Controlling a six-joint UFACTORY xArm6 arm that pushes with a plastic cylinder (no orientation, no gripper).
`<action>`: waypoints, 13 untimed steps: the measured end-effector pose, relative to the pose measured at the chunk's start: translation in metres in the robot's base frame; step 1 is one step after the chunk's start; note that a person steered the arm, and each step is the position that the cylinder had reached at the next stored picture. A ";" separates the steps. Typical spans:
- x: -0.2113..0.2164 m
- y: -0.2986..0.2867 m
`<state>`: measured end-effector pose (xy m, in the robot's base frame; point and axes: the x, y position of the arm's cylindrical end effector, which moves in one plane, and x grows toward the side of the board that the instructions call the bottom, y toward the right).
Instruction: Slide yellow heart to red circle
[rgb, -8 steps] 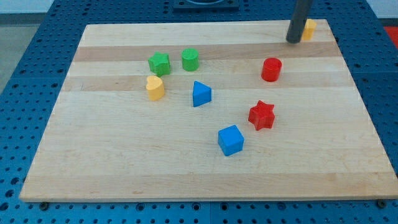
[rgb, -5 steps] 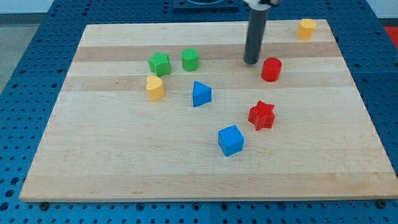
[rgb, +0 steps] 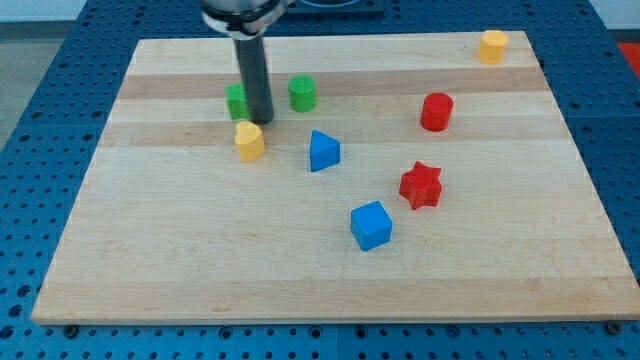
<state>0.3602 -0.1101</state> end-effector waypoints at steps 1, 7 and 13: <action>0.006 -0.026; 0.038 0.039; 0.019 0.152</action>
